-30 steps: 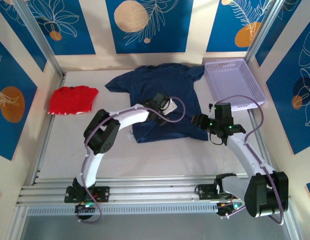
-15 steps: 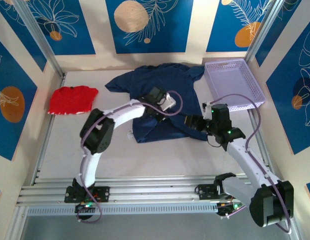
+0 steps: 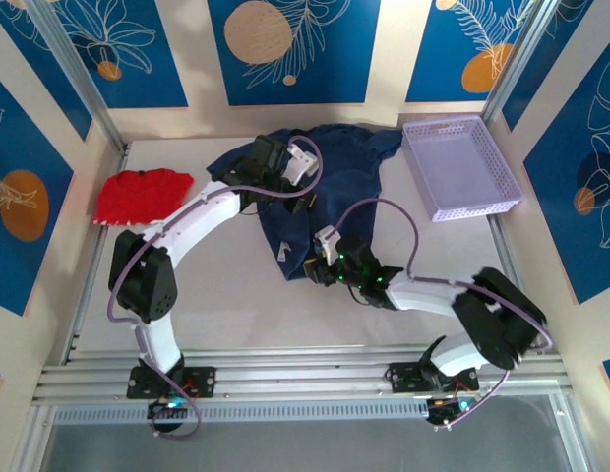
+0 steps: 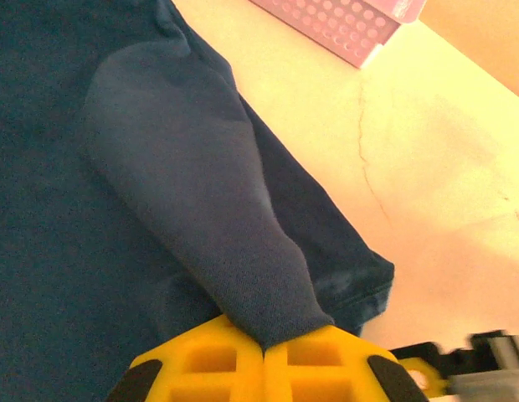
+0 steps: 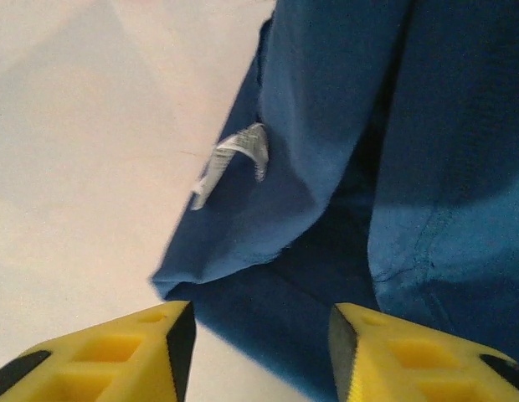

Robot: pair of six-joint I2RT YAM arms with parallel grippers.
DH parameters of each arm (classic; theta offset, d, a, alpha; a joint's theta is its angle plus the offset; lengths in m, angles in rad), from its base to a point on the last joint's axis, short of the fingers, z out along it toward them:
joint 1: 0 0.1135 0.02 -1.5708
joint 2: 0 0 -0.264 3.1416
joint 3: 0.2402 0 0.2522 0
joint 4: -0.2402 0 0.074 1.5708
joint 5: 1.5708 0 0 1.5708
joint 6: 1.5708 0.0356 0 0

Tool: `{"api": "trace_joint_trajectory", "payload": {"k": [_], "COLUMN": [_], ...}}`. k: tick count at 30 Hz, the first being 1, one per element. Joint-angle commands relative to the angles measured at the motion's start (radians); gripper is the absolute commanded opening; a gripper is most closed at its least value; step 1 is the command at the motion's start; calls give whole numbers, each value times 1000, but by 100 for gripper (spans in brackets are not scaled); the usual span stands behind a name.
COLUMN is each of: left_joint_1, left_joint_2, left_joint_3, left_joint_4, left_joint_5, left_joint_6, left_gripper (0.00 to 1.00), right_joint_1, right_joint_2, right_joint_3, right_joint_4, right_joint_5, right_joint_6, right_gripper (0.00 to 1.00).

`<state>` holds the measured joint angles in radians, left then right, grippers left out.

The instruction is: Fold the inside-out t-shirt

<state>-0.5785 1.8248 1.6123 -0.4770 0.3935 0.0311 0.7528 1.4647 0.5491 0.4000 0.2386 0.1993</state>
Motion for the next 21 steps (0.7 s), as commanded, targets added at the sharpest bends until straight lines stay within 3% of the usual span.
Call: {"api": "trace_joint_trajectory", "payload": {"k": [1,5,8,13,21], "left_joint_1": [1,4,9,12,12], "left_joint_2": [7,3,-2,-19,-28], "left_joint_3": [17,29,32,23,12], "left_joint_4": [-33,-55,-64,-73,-75], "left_joint_5": [45,35,28,28,41], "left_joint_6": [-9,7,12,21,16], "left_gripper": [0,0,0,0,0], "right_joint_1": [0,-4,-13,-35,-87], "right_joint_2": [98,182,177,202,283], "right_joint_3": [27,28,21,51,151], "right_joint_4": [209,276,244,156,162], "right_joint_5": [114,127,67,186,192], "right_joint_6": [-70,-64,-51,-18,0], "right_gripper": [44,40,37,34,43]}}
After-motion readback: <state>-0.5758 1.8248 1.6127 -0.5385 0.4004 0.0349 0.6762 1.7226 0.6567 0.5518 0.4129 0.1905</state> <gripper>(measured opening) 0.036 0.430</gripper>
